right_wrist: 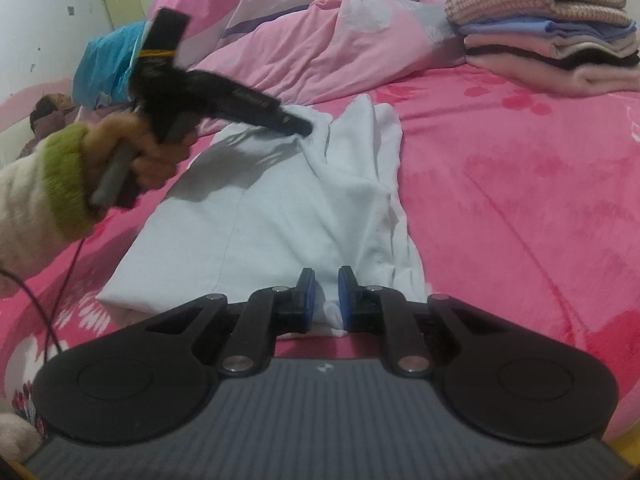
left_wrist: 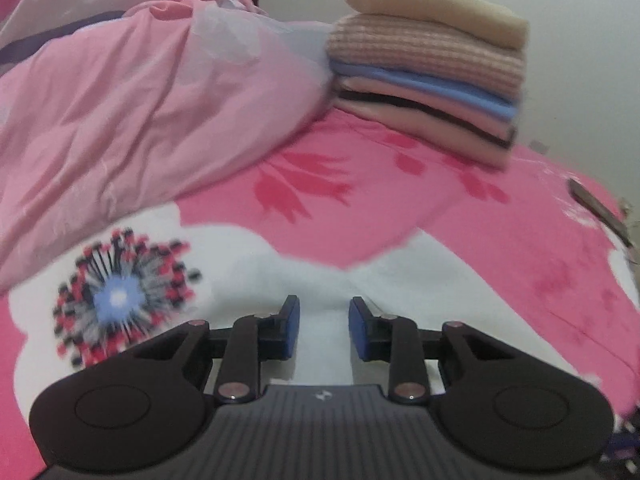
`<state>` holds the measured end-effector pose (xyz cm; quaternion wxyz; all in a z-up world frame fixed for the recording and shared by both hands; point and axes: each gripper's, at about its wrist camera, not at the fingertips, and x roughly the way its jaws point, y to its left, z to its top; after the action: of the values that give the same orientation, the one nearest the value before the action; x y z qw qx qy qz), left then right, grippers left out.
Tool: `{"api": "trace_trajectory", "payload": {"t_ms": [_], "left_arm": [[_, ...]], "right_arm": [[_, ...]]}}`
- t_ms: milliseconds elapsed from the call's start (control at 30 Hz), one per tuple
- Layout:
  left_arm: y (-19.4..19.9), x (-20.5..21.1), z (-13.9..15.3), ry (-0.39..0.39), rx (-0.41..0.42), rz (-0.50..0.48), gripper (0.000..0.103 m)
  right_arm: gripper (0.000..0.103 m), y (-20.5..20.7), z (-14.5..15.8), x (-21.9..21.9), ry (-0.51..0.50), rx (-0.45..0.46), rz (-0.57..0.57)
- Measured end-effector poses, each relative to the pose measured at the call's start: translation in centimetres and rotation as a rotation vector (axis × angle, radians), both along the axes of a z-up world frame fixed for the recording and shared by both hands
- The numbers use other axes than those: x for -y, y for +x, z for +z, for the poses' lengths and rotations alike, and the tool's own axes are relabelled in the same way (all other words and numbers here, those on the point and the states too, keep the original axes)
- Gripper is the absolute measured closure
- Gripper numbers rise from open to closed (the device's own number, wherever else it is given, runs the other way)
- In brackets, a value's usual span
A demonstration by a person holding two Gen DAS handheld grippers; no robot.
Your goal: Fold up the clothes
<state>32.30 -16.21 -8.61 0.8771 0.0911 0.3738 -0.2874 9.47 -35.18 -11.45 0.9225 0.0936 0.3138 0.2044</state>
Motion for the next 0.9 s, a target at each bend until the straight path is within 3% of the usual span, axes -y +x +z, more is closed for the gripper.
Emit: {"api": "trace_trajectory", "payload": {"t_ms": [133, 233, 333, 400, 467, 533, 700, 800, 900], "left_arm": [[2.9, -1.4, 0.4, -0.053, -0.002, 0.103, 0.073], [3.0, -5.7, 2.9, -0.223, -0.01, 0.203, 0.065], [1.8, -11.2, 5.3, -0.317, -0.023, 0.276, 0.057], [0.9, -14.3, 5.6, -0.355, -0.097, 0.301, 0.048], [0.2, -16.6, 5.0, -0.381, -0.199, 0.308, 0.031], [-0.1, -17.3, 3.4, -0.394, -0.304, 0.295, 0.029], [0.5, -15.8, -1.6, -0.391, -0.474, 0.291, 0.03], [1.3, -15.3, -3.1, -0.425, -0.472, 0.324, 0.044], [2.2, -15.8, -3.5, -0.504, -0.473, 0.367, 0.046]], "right_arm": [[0.092, 0.0, -0.1, 0.1, 0.013, -0.004, -0.001], [0.093, 0.0, -0.1, 0.2, 0.017, -0.007, -0.004], [0.093, 0.0, -0.1, 0.1, 0.015, -0.009, -0.005], [0.093, 0.1, -0.1, 0.2, 0.017, -0.011, -0.007], [0.093, 0.1, -0.1, 0.2, 0.019, -0.013, -0.01], [0.093, 0.0, -0.1, 0.1, 0.014, -0.013, -0.015], [0.093, -0.1, -0.1, -0.2, 0.001, -0.011, -0.026], [0.093, -0.1, 0.0, -0.3, -0.002, -0.011, -0.026], [0.093, -0.2, 0.0, -0.2, 0.0, -0.011, -0.027]]}}
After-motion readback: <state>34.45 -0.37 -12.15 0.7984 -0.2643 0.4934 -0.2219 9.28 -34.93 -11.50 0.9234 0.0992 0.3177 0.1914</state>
